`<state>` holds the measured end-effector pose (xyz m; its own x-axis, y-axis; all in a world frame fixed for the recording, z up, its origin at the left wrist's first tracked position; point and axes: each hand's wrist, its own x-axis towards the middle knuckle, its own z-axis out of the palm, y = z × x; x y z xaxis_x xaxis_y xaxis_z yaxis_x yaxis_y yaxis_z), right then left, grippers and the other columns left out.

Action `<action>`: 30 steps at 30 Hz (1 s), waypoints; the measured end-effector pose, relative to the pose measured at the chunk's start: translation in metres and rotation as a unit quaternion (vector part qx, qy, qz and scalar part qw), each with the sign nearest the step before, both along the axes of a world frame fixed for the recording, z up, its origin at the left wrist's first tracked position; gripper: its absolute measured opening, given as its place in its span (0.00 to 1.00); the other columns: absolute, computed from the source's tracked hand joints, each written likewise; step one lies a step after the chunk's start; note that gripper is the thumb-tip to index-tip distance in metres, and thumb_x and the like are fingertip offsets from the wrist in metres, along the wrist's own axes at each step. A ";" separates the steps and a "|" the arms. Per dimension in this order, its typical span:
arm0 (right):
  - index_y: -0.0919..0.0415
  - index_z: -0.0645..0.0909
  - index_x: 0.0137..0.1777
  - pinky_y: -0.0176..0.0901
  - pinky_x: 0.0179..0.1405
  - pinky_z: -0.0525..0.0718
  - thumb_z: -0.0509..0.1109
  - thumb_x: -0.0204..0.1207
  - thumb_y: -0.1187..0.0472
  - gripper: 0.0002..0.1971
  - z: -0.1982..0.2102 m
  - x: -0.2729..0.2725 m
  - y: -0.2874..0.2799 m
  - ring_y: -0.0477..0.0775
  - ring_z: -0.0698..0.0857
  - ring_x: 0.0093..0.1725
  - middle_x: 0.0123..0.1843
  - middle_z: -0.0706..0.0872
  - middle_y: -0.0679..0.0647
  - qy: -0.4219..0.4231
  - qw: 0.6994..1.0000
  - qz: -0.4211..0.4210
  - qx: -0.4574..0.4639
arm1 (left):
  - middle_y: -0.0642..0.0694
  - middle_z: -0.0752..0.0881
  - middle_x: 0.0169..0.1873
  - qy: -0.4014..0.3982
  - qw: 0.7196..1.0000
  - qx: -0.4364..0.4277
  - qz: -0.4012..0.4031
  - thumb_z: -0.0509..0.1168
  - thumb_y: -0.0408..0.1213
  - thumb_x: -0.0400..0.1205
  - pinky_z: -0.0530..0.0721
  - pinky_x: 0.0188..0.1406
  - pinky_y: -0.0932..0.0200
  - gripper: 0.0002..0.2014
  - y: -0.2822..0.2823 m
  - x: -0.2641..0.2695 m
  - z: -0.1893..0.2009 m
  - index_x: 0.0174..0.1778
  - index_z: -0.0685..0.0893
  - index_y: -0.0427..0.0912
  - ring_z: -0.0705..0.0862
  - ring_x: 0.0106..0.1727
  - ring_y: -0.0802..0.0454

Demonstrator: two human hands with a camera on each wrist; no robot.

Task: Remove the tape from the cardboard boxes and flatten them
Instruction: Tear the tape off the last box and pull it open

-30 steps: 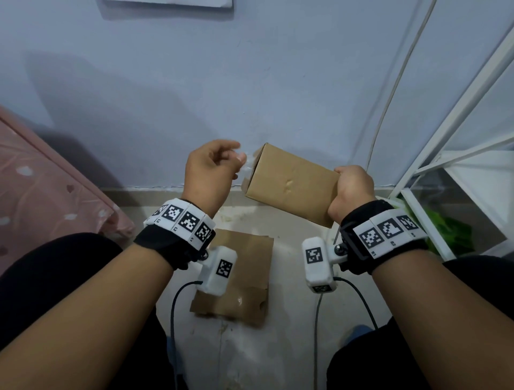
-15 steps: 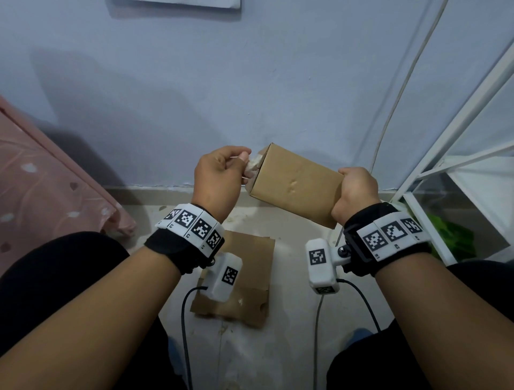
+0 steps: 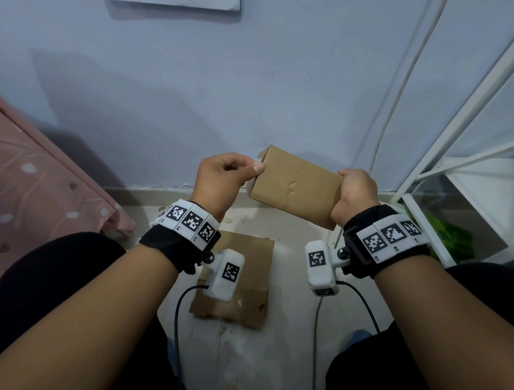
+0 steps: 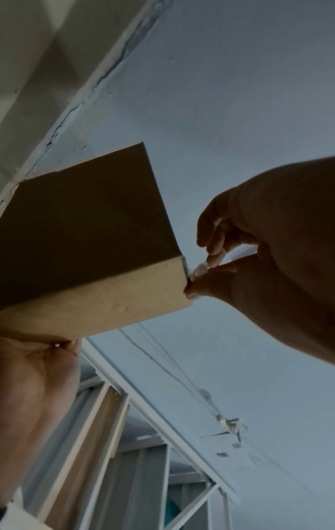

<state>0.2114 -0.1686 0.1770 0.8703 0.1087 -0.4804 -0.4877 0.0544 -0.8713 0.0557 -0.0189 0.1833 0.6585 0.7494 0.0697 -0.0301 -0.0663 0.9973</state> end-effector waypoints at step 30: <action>0.58 0.87 0.51 0.63 0.64 0.85 0.66 0.74 0.61 0.10 0.002 -0.019 0.003 0.64 0.91 0.55 0.54 0.92 0.57 0.037 0.999 0.013 0.003 | 0.57 0.56 0.88 0.082 0.991 0.046 -0.094 0.51 0.85 0.64 0.55 0.86 0.45 0.58 -0.011 -0.004 -0.001 0.88 0.46 0.62 0.56 0.87 0.57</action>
